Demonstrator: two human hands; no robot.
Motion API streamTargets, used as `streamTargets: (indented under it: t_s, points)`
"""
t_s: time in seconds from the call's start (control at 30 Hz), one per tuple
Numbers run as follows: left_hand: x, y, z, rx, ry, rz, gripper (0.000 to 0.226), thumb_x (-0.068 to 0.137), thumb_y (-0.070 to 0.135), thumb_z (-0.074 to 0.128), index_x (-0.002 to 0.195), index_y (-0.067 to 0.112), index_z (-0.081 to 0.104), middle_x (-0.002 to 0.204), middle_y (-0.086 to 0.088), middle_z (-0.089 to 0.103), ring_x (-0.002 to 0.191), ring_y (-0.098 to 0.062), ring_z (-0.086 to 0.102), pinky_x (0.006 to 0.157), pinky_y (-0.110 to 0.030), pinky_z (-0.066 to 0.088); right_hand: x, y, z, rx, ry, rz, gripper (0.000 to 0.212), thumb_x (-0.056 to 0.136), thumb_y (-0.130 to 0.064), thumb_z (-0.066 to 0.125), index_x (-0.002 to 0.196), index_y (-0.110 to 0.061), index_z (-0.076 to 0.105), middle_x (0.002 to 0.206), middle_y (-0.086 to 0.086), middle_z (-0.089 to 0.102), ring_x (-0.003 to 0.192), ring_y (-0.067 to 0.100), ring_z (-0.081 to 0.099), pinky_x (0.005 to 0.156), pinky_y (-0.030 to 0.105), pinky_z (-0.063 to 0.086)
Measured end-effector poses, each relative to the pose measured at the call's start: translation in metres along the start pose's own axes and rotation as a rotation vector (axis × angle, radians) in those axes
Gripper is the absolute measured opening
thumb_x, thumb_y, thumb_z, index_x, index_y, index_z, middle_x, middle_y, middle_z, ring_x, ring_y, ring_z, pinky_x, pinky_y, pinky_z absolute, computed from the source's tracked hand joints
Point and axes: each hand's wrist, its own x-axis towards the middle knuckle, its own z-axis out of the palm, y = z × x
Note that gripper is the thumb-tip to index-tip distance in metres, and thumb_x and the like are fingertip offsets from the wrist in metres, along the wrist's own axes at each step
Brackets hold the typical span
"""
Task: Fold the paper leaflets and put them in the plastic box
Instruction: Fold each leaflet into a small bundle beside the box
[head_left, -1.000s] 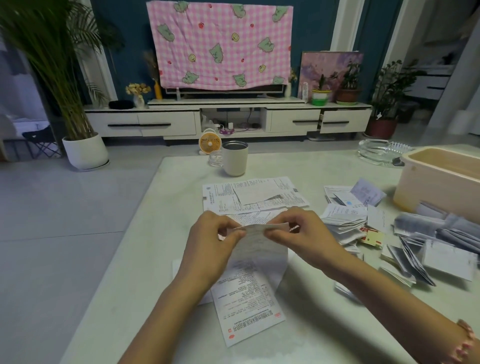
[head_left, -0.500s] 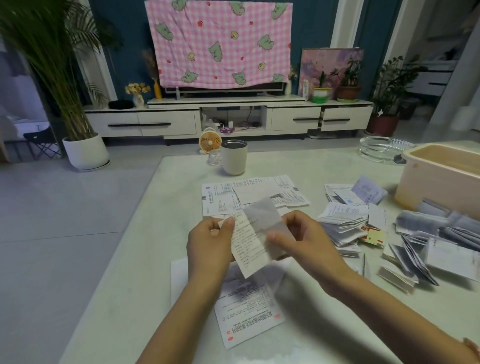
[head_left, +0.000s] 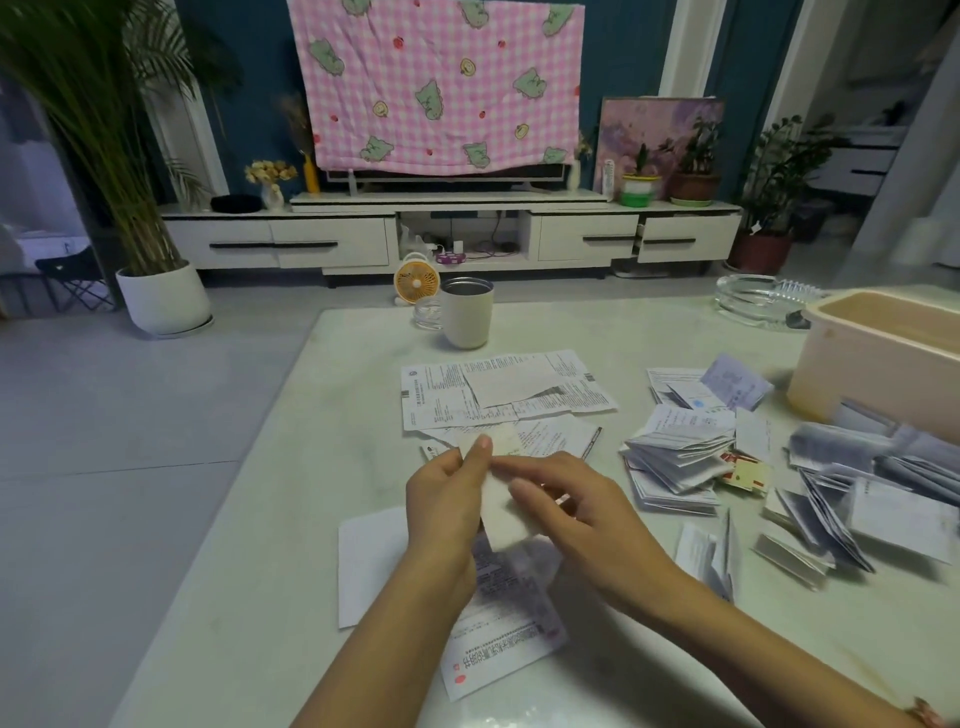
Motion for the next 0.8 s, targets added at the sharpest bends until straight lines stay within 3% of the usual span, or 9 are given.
streamTargets:
  t_s: [0.1, 0.2, 0.27, 0.33, 0.47, 0.53, 0.63, 0.7, 0.8]
  points:
    - [-0.002, -0.004, 0.007, -0.018, 0.008, -0.039, 0.017, 0.092, 0.017, 0.058, 0.077, 0.011, 0.065, 0.085, -0.011, 0.071, 0.078, -0.027, 0.064, 0.08, -0.043, 0.054, 0.001, 0.008, -0.003, 0.123, 0.036, 0.061, 0.037, 0.084, -0.004, 0.066, 0.098, -0.038, 0.066, 0.094, -0.008, 0.068, 0.067, 0.001, 0.055, 0.066, 0.017, 0.048]
    - [-0.001, -0.005, 0.015, -0.054, 0.032, -0.069, 0.018, 0.091, 0.016, 0.058, 0.075, 0.008, 0.06, 0.083, -0.014, 0.065, 0.076, -0.024, 0.059, 0.079, -0.04, 0.052, 0.002, 0.009, -0.015, 0.191, 0.042, 0.116, 0.041, 0.081, 0.008, 0.063, 0.09, -0.031, 0.068, 0.087, -0.011, 0.07, 0.071, -0.003, 0.06, 0.067, 0.013, 0.047]
    - [0.001, -0.004, 0.019, -0.096, 0.024, -0.109, 0.017, 0.092, 0.013, 0.055, 0.077, 0.007, 0.06, 0.073, -0.011, 0.065, 0.064, -0.021, 0.061, 0.065, -0.029, 0.054, 0.004, 0.008, -0.031, 0.154, 0.072, 0.146, 0.039, 0.08, 0.012, 0.06, 0.087, -0.025, 0.07, 0.086, -0.014, 0.069, 0.074, -0.006, 0.061, 0.069, 0.008, 0.045]
    - [0.001, 0.001, 0.022, -0.148, -0.015, -0.172, 0.015, 0.093, 0.009, 0.052, 0.082, 0.004, 0.06, 0.059, -0.006, 0.068, 0.05, -0.014, 0.063, 0.049, -0.019, 0.052, 0.009, 0.006, -0.057, 0.1, 0.141, 0.167, 0.033, 0.081, 0.011, 0.057, 0.092, -0.016, 0.072, 0.076, -0.018, 0.066, 0.064, -0.01, 0.057, 0.06, 0.003, 0.042]
    - [0.005, 0.007, 0.025, -0.1, -0.103, -0.26, 0.014, 0.092, 0.004, 0.046, 0.089, 0.003, 0.059, 0.061, -0.005, 0.07, 0.055, -0.016, 0.064, 0.052, -0.02, 0.052, 0.036, 0.014, -0.116, -0.02, 0.284, 0.244, 0.03, 0.088, 0.008, 0.05, 0.105, -0.009, 0.068, 0.096, -0.005, 0.066, 0.073, -0.01, 0.056, 0.063, 0.0, 0.041]
    - [0.007, 0.009, 0.026, -0.01, -0.137, -0.261, 0.014, 0.093, 0.005, 0.047, 0.089, 0.004, 0.06, 0.068, -0.006, 0.07, 0.063, -0.017, 0.064, 0.058, -0.022, 0.052, 0.044, 0.032, -0.129, -0.165, 0.179, 0.363, 0.029, 0.09, 0.007, 0.049, 0.106, -0.007, 0.068, 0.097, -0.003, 0.065, 0.074, -0.008, 0.055, 0.061, 0.001, 0.041]
    - [0.011, 0.011, 0.028, 0.135, -0.155, -0.217, 0.013, 0.093, 0.008, 0.049, 0.094, 0.006, 0.062, 0.077, -0.006, 0.067, 0.066, -0.016, 0.061, 0.063, -0.023, 0.05, 0.038, 0.067, -0.127, -0.412, -0.074, 0.533, 0.022, 0.087, 0.003, 0.053, 0.099, -0.004, 0.069, 0.07, -0.01, 0.056, 0.054, -0.004, 0.053, 0.048, 0.006, 0.036]
    - [0.014, 0.013, 0.028, 0.176, -0.141, -0.184, 0.014, 0.093, 0.009, 0.05, 0.099, 0.005, 0.061, 0.078, -0.005, 0.065, 0.066, -0.015, 0.059, 0.062, -0.022, 0.047, 0.03, 0.084, -0.121, -0.518, -0.103, 0.532, 0.014, 0.083, -0.004, 0.062, 0.091, -0.013, 0.068, 0.071, -0.008, 0.055, 0.065, 0.003, 0.051, 0.053, 0.009, 0.035]
    - [0.019, 0.019, 0.026, 0.196, -0.13, -0.157, 0.016, 0.094, 0.01, 0.049, 0.103, 0.006, 0.061, 0.08, -0.004, 0.065, 0.067, -0.014, 0.059, 0.063, -0.022, 0.048, 0.033, 0.094, -0.118, -0.724, -0.038, 0.492, 0.016, 0.077, -0.016, 0.071, 0.092, -0.023, 0.072, 0.1, 0.007, 0.059, 0.101, 0.021, 0.051, 0.079, 0.024, 0.036]
